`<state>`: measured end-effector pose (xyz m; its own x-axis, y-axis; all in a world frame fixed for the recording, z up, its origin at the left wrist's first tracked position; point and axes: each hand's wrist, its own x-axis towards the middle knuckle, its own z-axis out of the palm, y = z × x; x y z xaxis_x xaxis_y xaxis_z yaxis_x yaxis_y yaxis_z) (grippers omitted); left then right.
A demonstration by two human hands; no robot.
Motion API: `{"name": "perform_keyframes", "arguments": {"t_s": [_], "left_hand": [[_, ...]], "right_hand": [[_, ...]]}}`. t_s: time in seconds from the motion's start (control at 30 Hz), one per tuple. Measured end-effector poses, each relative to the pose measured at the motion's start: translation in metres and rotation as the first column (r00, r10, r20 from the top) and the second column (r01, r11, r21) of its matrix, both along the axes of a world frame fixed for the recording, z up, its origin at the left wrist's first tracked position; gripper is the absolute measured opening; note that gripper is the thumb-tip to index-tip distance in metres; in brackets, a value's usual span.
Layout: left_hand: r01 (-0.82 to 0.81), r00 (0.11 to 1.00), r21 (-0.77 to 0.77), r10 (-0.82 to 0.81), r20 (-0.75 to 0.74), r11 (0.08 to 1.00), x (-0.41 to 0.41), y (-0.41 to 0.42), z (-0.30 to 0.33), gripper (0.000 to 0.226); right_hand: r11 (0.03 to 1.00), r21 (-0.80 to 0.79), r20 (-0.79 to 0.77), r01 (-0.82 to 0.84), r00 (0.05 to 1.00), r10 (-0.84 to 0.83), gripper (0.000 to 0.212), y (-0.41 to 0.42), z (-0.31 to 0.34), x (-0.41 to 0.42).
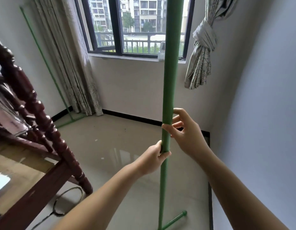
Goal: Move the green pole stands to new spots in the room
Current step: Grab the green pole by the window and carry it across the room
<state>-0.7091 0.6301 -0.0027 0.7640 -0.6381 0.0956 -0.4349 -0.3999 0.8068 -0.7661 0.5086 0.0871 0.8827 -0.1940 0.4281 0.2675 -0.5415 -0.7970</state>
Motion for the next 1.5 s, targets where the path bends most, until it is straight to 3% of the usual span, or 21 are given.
{"name": "perform_keyframes", "arguments": {"t_s": [0.53, 0.93, 1.2, 1.37, 1.5], "left_hand": [[0.162, 0.986, 0.046, -0.160, -0.048, 0.986, -0.219, 0.219, 0.005, 0.026], [0.153, 0.986, 0.031, -0.151, -0.069, 0.988, -0.419, 0.316, 0.004, 0.007], [0.226, 0.969, 0.046, -0.220, -0.111, 0.973, -0.534, 0.387, 0.004, 0.031], [0.257, 0.964, 0.002, -0.256, -0.073, 0.966, -0.594, 0.455, 0.002, 0.010], [0.237, 0.971, -0.037, -0.238, -0.017, 0.971, -0.639, 0.522, 0.005, 0.008]], "right_hand": [[0.992, -0.043, 0.020, 0.121, 0.993, -0.121, 0.033, 0.227, -0.005, -0.231], [0.985, -0.112, -0.013, 0.132, 0.991, -0.134, 0.033, 0.327, -0.007, -0.422], [0.986, -0.065, -0.005, 0.151, 0.988, -0.152, 0.023, 0.399, -0.008, -0.549], [0.985, -0.065, 0.021, 0.162, 0.987, -0.161, 0.024, 0.471, -0.010, -0.609], [0.989, -0.051, 0.017, 0.141, 0.990, -0.141, 0.030, 0.538, -0.008, -0.650]]}}
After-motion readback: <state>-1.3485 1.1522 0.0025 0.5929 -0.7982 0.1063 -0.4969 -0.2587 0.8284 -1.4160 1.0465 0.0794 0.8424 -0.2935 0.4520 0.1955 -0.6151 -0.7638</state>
